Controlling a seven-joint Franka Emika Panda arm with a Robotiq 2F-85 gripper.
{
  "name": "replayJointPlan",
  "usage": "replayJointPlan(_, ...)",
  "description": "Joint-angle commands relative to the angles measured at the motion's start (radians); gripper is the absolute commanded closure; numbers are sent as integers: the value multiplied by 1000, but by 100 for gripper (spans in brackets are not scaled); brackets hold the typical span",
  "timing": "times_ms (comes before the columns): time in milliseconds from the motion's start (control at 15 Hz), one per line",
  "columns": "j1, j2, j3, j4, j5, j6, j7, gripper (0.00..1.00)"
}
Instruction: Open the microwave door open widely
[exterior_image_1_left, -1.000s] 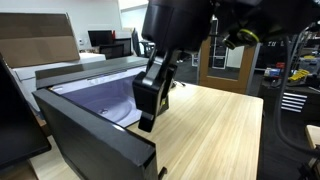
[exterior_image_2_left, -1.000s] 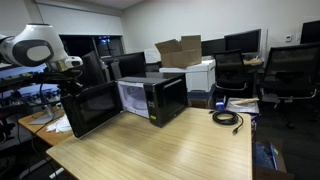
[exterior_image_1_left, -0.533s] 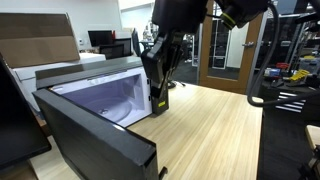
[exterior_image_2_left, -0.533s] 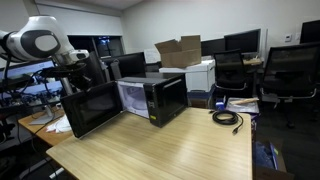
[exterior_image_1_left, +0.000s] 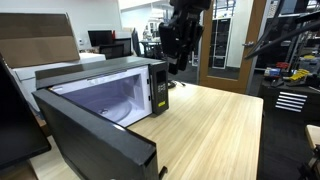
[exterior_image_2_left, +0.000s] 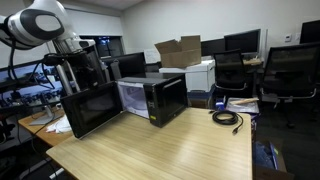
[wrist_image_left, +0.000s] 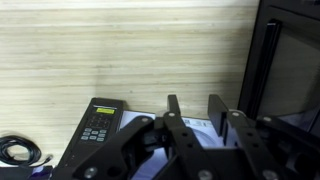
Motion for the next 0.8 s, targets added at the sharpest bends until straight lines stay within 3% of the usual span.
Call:
replayJointPlan(0,-10,-56,-7,-7,-7,-120,10,31)
replayJointPlan(333,-12,-84,-9,-6,-6,-219,11,0)
replayJointPlan(733,-8,-69,-10,4,1,-220,-1,0)
